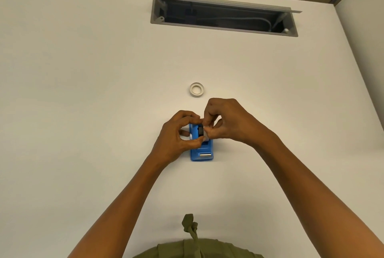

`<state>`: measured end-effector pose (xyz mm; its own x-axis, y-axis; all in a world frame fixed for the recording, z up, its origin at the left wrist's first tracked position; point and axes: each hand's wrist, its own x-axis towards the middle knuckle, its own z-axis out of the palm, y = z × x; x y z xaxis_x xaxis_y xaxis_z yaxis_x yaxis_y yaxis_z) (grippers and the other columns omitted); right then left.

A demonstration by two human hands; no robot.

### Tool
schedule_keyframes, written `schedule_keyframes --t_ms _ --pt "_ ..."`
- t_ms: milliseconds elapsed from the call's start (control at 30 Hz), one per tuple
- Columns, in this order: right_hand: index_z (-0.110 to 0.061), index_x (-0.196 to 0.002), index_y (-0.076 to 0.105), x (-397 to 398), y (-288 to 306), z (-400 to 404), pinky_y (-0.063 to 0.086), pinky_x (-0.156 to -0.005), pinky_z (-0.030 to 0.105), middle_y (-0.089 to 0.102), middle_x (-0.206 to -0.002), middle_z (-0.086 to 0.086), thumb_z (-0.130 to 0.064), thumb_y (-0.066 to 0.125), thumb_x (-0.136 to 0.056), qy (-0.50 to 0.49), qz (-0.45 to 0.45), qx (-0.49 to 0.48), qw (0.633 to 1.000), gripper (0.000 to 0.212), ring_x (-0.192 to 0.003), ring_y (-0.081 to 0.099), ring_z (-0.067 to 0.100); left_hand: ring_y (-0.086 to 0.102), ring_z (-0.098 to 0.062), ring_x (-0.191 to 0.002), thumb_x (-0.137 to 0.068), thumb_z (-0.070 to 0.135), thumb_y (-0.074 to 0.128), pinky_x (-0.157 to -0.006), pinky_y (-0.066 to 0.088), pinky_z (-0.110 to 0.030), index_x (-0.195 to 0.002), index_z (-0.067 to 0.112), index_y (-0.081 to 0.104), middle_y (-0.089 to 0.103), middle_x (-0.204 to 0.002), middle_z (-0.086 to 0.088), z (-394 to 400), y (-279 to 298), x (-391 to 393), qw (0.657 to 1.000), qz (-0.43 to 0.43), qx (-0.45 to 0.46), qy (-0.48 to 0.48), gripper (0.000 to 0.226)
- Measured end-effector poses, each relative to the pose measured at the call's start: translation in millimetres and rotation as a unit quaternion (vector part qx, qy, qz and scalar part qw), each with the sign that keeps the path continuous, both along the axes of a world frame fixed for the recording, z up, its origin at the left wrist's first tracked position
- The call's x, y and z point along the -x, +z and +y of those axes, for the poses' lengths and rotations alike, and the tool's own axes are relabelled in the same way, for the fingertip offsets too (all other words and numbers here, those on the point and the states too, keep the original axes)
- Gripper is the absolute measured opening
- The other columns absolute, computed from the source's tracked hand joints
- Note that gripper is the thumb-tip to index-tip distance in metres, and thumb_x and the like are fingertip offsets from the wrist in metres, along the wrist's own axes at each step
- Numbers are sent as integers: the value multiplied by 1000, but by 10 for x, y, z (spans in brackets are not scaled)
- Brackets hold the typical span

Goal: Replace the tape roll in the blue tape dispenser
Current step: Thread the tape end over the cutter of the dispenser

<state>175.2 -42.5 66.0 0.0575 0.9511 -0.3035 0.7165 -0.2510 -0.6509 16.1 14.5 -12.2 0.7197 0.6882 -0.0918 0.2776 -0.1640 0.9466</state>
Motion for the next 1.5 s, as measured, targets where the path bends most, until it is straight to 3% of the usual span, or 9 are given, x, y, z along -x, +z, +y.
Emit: schedule_keyframes --t_ms 367,533,633,733,867,1100,1267,1367,1500 --pt "-3 -73 66 25 -55 -35 54 -67 39 63 -82 9 -2 66 -70 17 -28 -41 999 3 -75 60 21 56 -6 -91 -69 14 78 -72 50 -11 -101 24 60 52 -110 5 6 -3 -2 1000 -2 -2 -2 38" --pt "-11 -82 73 -72 -110 -140 56 -67 23 69 -85 2 -9 69 -76 -67 46 -62 995 7 -76 64 11 56 -6 -93 -69 16 78 -73 50 -12 -103 17 64 53 -110 6 8 -2 2 1000 3 -5 -2 37" --pt "-14 -87 75 -72 -136 -231 57 -68 18 70 -89 0 -13 75 -73 -93 81 -67 990 13 -80 66 9 56 -7 -95 -69 18 78 -75 50 -15 -103 22 63 53 -109 7 5 12 3 1000 -3 -5 -3 37" --pt "-11 -85 76 -11 -174 -262 54 -66 12 70 -88 4 -12 80 -69 -96 49 -100 989 16 -75 65 11 55 -4 -94 -69 21 77 -73 50 -12 -100 31 60 52 -108 9 5 23 4 1000 -8 -3 -6 37" --pt "-9 -85 76 33 -194 -295 50 -66 8 69 -88 7 -11 77 -73 -89 11 -134 987 13 -74 62 10 56 -10 -94 -70 20 77 -74 50 -14 -103 23 63 53 -110 5 7 11 0 1000 4 -2 -5 36" --pt "-9 -83 74 47 -235 -329 49 -61 11 65 -88 8 -13 73 -78 -54 -49 -181 981 7 -72 56 9 55 -8 -95 -70 19 77 -73 50 -12 -104 19 64 54 -110 5 13 11 0 1000 7 -3 -7 37" --pt "-12 -92 67 87 -258 -353 53 -54 31 59 -99 7 -21 65 -85 -17 -146 -190 971 11 -68 59 18 55 -7 -93 -70 19 77 -73 48 -8 -101 26 62 53 -109 6 8 14 -6 1000 5 0 -4 36" --pt "-11 -95 64 111 -261 -349 48 -50 29 58 -102 7 -22 60 -88 -7 -184 -178 967 13 -64 58 19 55 -9 -94 -70 19 77 -73 48 -10 -102 23 63 53 -110 5 7 12 -4 1000 6 0 -3 36" --pt "-9 -98 62 135 -270 -341 45 -50 29 58 -106 7 -23 56 -91 -15 -198 -158 967 17 -61 43 12 55 -8 -93 -69 18 77 -73 48 -8 -102 23 62 53 -109 6 9 15 -3 1000 8 -1 -3 36"
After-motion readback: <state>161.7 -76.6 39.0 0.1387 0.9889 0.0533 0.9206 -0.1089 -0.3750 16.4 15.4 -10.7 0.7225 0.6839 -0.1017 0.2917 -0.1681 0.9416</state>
